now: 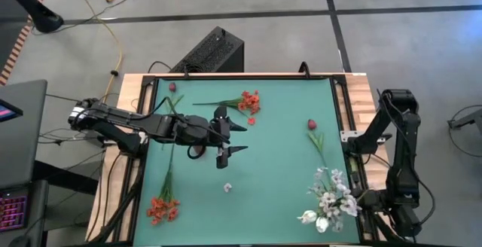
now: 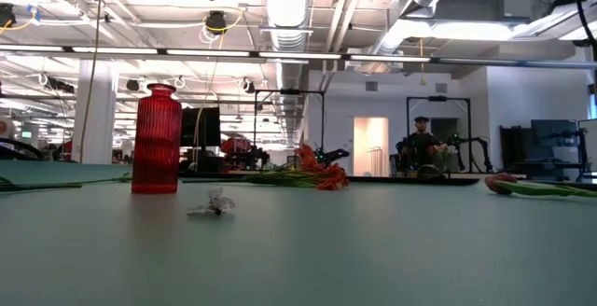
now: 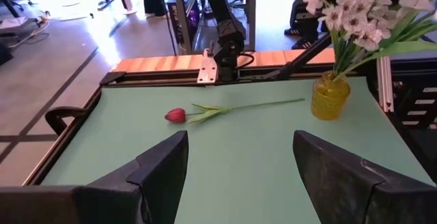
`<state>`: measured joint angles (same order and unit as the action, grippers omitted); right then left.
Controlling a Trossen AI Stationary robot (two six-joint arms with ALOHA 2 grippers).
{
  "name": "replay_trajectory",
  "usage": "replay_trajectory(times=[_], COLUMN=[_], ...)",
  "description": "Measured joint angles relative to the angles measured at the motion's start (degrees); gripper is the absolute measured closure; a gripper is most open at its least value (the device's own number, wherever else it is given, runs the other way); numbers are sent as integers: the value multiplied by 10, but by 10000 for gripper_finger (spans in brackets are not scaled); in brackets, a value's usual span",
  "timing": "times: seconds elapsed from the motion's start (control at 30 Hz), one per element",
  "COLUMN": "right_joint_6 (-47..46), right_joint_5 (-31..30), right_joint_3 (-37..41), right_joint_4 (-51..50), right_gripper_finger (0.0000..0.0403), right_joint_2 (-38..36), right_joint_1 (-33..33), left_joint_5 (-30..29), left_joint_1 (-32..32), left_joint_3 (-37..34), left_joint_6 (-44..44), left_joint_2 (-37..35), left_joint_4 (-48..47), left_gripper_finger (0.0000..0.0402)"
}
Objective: Sort flowers into vase by color
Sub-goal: Put the white flowers into the yellow vase
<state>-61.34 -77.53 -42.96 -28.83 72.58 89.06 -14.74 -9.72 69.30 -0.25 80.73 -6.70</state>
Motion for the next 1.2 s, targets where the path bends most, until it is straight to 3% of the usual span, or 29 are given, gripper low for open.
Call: replay_trajectory(times=[0.3,0.5,0.63,0.8,1.0,1.2], right_joint_6=[1,1,-10,-74,-145,-185], right_joint_5=[12,15,58,156,347,502], right_joint_3=[0,0,0,0,0,0], right_joint_4=[8,5,-18,-64,-127,-125], right_gripper_finger=[324,240,182,158,167,180], right_joint_2=[2,2,-10,-58,-149,-242], right_joint_1=[26,45,51,34,-12,-58], left_joint_5=[-1,-1,-2,-2,-2,-2], left_joint_1=[0,0,0,0,0,0], left_joint_3=[0,0,0,0,0,0], left_joint_6=[3,1,0,-3,-4,-4], left_joint_2=[0,0,0,0,0,0], left_joint_4=[0,1,2,2,12,13], left_gripper_finger=[148,148,148,148,148,148])
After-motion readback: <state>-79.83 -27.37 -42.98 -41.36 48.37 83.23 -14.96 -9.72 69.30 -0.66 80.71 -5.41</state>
